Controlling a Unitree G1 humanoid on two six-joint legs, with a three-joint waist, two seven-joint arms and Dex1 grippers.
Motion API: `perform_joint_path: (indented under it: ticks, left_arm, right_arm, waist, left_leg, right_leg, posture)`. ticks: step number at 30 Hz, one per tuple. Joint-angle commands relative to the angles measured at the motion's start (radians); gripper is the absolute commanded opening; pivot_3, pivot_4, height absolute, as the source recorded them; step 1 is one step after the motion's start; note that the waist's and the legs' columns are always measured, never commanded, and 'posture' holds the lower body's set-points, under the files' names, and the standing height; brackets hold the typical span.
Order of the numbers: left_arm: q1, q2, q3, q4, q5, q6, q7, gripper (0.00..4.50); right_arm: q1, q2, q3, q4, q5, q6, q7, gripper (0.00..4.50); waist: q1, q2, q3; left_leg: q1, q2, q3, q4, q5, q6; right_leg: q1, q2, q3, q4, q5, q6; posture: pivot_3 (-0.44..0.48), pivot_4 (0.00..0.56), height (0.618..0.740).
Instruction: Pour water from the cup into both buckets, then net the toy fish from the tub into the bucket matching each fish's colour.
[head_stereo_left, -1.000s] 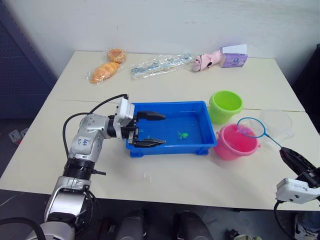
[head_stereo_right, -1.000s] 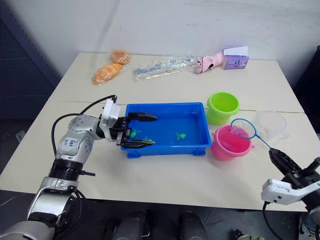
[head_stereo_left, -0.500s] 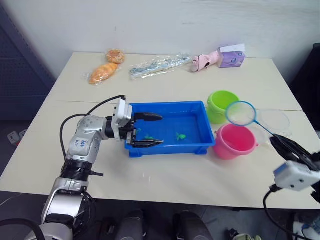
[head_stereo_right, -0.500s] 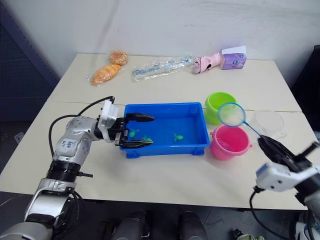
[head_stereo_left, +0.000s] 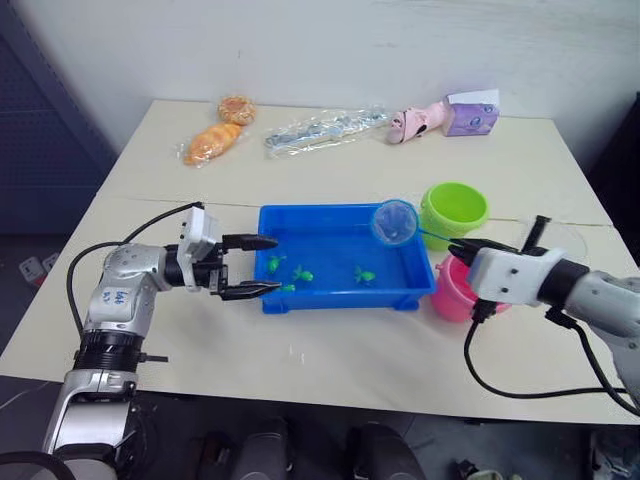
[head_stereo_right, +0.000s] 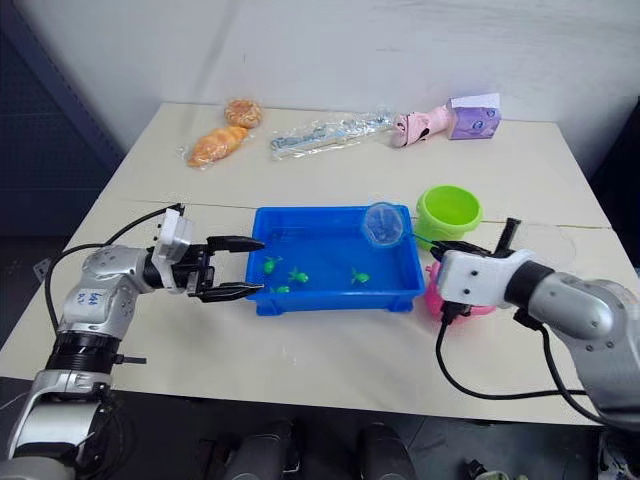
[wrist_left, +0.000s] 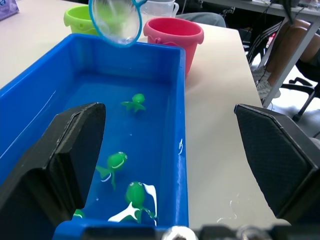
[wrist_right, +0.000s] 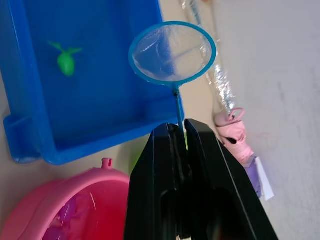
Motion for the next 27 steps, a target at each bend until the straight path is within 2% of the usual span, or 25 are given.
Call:
perform_joint_path:
  ticks: [1,7,15,21,27]
  left_arm:
    - [0.003,0.015,0.012,-0.053,-0.011,-0.004,-0.012,4.43]
    - [0.031,0.025,0.016,-0.079,-0.004,-0.016,-0.006,4.43]
    - [0.064,0.029,0.024,-0.106,-0.009,-0.026,0.008,4.43]
    - [0.077,0.029,0.028,-0.116,-0.009,-0.033,0.023,4.43]
    - [0.077,0.03,0.028,-0.12,-0.01,-0.035,0.036,4.43]
  right_arm:
    - [-0.045,-0.015,0.049,0.048,-0.05,0.0,0.029,0.0]
    - [-0.172,0.042,0.208,0.146,-0.121,-0.011,0.083,0.0]
    - [-0.229,0.096,0.275,0.103,-0.052,0.099,0.234,0.0]
    - [-0.236,0.188,0.205,0.02,0.134,0.412,0.278,0.0]
    - [-0.226,0.249,0.087,-0.036,0.317,0.663,0.251,0.0]
  waist:
    - [-0.001,0.0,0.0]
    - [-0.015,0.0,0.0]
    - [-0.019,0.0,0.0]
    - [-0.024,0.0,0.0]
    - [-0.024,0.0,0.0]
  left_leg:
    - [0.0,0.0,0.0,0.0,0.0,0.0]
    - [0.0,0.0,0.0,-0.001,0.0,-0.001]
    - [0.0,0.0,0.0,0.0,0.001,-0.001]
    - [0.0,0.0,-0.001,-0.001,0.0,-0.001]
    - [0.0,0.0,-0.001,-0.001,0.0,0.0]
  right_leg:
    - [0.0,0.0,0.0,0.0,0.0,0.0]
    - [-0.001,0.001,0.0,0.001,0.0,0.0]
    - [-0.001,0.0,0.0,0.002,0.0,0.0]
    - [-0.001,0.0,-0.001,0.002,0.0,0.0]
    - [-0.001,0.0,-0.001,0.002,0.0,0.0]
  posture:
    - [0.0,0.15,0.74]
    - [0.0,0.15,0.74]
    - [0.0,0.15,0.74]
    - [0.0,0.15,0.74]
    - [0.0,0.15,0.74]
